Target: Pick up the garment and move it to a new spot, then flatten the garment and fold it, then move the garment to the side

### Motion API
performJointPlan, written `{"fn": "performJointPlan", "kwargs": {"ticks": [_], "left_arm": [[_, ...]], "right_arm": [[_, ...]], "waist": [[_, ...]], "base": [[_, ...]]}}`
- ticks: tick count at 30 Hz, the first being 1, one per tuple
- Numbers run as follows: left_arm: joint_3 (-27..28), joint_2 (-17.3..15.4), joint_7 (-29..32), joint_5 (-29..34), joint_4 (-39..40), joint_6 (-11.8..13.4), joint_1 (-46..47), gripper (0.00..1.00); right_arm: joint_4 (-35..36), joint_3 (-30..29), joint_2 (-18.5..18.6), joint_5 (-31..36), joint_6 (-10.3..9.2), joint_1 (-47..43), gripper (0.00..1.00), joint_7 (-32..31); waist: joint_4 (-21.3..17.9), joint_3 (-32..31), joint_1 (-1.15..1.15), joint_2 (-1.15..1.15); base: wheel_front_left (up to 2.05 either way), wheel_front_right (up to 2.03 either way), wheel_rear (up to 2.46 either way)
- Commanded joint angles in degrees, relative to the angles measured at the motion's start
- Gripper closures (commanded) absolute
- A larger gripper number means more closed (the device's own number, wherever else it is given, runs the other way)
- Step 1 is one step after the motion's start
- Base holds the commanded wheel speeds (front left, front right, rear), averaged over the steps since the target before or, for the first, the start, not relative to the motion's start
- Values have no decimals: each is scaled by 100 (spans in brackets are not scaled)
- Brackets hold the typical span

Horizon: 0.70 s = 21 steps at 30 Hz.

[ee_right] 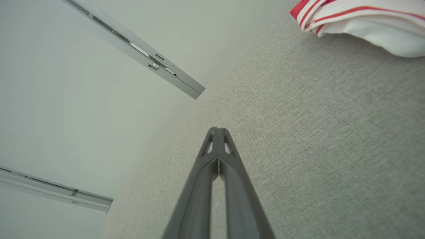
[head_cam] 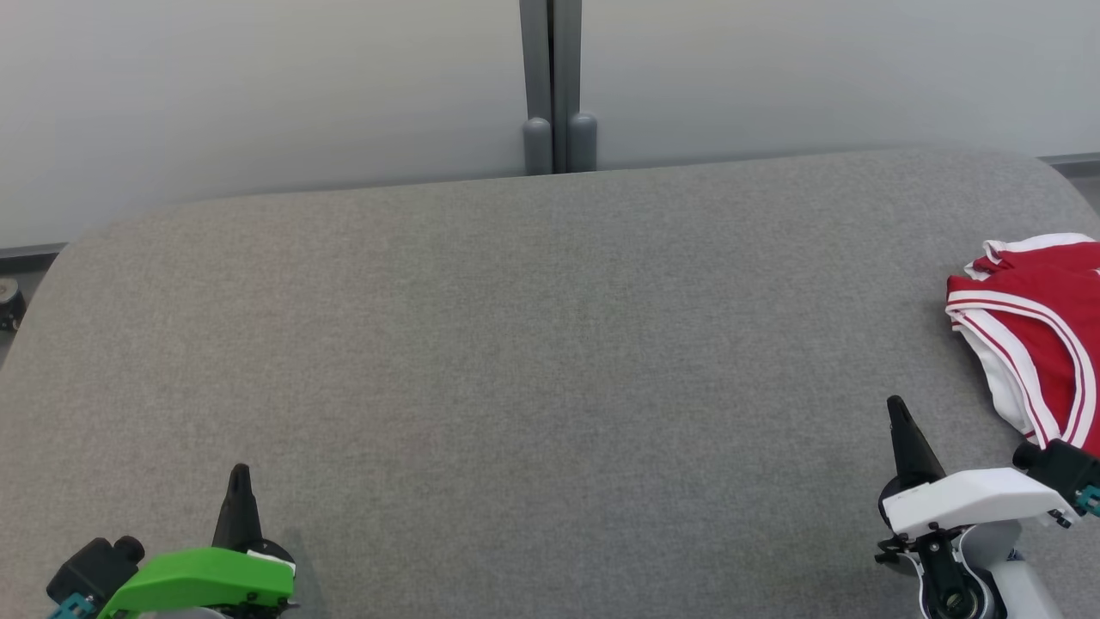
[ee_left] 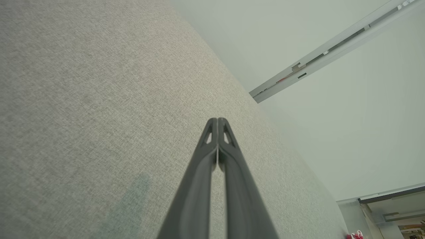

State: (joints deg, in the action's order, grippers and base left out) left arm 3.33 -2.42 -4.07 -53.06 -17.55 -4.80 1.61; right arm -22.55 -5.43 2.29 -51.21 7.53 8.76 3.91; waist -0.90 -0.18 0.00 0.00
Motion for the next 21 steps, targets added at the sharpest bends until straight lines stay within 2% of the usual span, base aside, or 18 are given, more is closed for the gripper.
{"fn": "performJointPlan", "kwargs": {"ticks": [1,21], "left_arm": [[28,-38,46,-170,89,-35,167,100],[135,-47,382,-1402,232,-65,286,100]], "right_arm": [[116,-27,40,-191,-3,4,100,-43],[347,-60,52,-1468,-3,-55,100,-378]], "waist": [[2,0,0,0],[24,3,0,0]], "base": [[0,0,0],[0,0,0]]}}
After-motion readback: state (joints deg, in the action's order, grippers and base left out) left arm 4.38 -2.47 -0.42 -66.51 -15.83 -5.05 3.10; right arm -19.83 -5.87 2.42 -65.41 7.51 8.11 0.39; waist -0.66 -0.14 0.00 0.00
